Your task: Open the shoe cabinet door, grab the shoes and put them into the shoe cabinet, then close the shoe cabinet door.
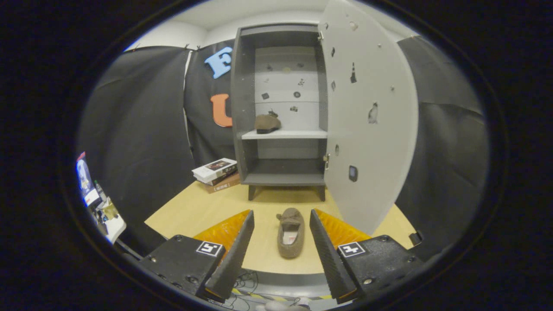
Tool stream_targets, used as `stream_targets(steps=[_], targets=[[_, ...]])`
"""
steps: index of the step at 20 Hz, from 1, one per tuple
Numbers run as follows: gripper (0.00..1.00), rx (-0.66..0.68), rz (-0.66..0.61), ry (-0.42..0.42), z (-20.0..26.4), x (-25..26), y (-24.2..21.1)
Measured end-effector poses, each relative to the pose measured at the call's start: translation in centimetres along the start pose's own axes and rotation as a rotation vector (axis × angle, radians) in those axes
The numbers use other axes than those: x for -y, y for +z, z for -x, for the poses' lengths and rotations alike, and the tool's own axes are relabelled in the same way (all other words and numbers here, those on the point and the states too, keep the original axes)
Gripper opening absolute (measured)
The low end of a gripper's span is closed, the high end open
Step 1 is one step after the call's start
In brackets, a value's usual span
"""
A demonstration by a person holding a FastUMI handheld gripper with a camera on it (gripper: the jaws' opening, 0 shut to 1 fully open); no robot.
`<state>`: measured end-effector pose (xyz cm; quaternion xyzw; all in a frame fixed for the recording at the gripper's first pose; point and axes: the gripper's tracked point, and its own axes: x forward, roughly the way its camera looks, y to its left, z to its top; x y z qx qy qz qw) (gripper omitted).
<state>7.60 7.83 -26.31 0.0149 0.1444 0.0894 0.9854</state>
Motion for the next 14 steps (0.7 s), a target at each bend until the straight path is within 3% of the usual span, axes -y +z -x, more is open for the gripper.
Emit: stream_targets(steps=[5,10,14], targets=[[0.85,-0.120,-0.049,0.020,-7.4,-0.7,-6.1],[0.85,-0.160,-0.014,-0.050,-16.0,0.9,-10.1],[0.85,-0.247,-0.069,-0.048,-21.9,0.5,-13.7]])
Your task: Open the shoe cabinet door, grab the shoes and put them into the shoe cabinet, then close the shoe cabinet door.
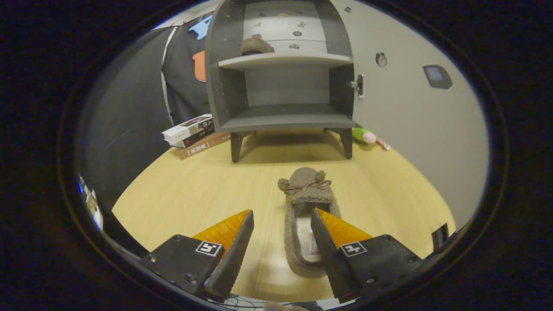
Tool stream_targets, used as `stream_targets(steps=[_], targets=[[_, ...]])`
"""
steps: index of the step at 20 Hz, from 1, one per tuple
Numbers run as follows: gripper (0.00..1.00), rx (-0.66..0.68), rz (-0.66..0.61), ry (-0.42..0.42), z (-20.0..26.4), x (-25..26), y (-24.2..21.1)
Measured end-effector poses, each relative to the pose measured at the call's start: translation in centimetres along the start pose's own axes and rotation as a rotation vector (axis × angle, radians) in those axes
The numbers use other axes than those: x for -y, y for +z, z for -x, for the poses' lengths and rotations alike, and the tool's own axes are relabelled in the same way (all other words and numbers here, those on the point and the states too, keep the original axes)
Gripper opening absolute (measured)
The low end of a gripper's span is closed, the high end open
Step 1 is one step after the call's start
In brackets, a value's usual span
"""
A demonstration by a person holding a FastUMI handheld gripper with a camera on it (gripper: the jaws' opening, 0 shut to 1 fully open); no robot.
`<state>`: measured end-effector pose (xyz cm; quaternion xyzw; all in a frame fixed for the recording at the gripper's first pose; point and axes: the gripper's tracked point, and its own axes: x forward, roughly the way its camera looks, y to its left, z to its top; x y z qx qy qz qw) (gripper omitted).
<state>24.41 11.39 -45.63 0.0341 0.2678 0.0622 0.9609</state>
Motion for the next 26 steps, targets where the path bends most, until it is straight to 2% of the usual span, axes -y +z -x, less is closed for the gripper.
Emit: stream_targets(steps=[7,9,13,16,17,19,21,23,26], targets=[[0.85,0.019,-0.012,-0.033,-6.4,0.3,1.8],[0.85,0.011,-0.039,-0.025,-7.3,0.0,1.9],[0.85,0.000,0.026,-0.047,-7.9,-0.2,1.3],[0.84,-0.016,0.024,-0.045,-8.0,0.0,1.3],[0.79,-0.019,0.034,-0.059,-8.0,0.6,1.3],[0.51,-0.013,0.037,-0.111,-8.0,1.9,1.4],[0.23,-0.029,0.029,-0.101,-7.8,1.8,1.3],[0.15,-0.058,-0.004,-0.074,-7.3,1.4,1.4],[0.11,-0.054,-0.021,-0.038,-5.4,0.6,2.1]])
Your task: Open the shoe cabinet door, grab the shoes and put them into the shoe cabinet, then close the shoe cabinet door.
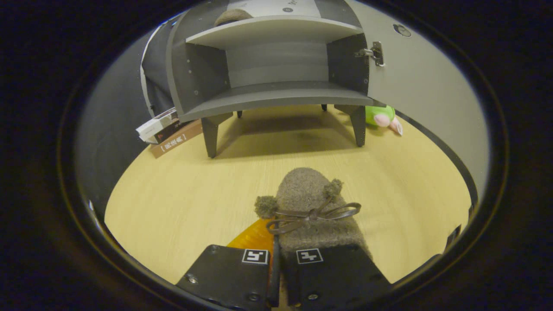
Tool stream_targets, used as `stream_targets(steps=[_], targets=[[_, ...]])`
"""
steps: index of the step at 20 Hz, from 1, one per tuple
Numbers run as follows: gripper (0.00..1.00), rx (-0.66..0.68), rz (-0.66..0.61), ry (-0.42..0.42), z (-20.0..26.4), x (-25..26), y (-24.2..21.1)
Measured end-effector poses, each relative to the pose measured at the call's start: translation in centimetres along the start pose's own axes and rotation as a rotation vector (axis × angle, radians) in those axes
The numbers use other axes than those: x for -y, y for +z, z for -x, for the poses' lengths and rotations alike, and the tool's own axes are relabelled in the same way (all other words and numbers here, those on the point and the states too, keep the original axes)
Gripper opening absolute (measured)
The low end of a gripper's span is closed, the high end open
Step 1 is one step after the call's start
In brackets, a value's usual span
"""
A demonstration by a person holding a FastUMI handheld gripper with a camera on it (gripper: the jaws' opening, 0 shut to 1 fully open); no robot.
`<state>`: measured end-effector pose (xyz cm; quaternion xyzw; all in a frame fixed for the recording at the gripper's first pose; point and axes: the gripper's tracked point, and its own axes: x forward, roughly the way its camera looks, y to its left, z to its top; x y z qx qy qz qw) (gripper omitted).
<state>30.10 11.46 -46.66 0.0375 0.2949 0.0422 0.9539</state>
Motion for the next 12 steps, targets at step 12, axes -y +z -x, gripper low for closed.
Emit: stream_targets(steps=[12], targets=[[0.11,0.230,0.103,0.089,15.9,-4.2,10.2]])
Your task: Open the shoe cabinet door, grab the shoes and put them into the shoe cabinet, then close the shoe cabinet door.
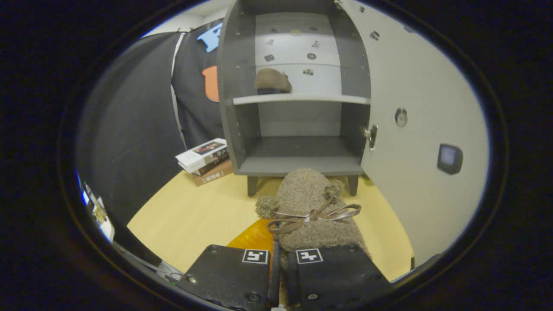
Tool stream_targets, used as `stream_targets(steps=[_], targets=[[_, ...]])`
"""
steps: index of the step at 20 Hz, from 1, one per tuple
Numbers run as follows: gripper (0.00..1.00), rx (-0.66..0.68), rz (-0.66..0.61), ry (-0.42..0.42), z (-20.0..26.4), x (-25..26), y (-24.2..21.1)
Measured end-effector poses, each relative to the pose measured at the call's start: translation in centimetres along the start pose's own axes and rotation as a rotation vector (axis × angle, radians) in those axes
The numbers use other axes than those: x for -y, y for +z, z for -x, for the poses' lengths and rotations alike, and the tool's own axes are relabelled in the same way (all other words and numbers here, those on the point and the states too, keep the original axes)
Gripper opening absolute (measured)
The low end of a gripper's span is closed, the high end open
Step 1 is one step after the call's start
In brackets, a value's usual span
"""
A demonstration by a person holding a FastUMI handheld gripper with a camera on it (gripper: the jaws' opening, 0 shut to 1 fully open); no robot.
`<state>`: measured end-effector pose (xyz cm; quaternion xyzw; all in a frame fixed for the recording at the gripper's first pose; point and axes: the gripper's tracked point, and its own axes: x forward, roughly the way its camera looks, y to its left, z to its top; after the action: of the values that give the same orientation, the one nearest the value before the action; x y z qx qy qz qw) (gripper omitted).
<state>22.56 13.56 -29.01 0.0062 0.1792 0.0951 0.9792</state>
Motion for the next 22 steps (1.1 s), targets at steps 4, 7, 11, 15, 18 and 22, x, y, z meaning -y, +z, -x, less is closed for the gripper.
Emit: stream_targets(steps=[4,7,11,15,18,22], targets=[[0.11,0.087,0.006,0.018,4.4,-1.0,5.6],[0.11,0.164,0.031,0.008,6.5,-0.3,10.3],[0.11,0.242,0.038,-0.009,7.4,0.2,16.2],[0.11,0.306,0.051,-0.017,6.2,0.4,21.7],[0.11,0.342,0.054,-0.019,4.3,0.8,25.5],[0.11,0.368,0.046,-0.032,0.2,1.6,29.8]])
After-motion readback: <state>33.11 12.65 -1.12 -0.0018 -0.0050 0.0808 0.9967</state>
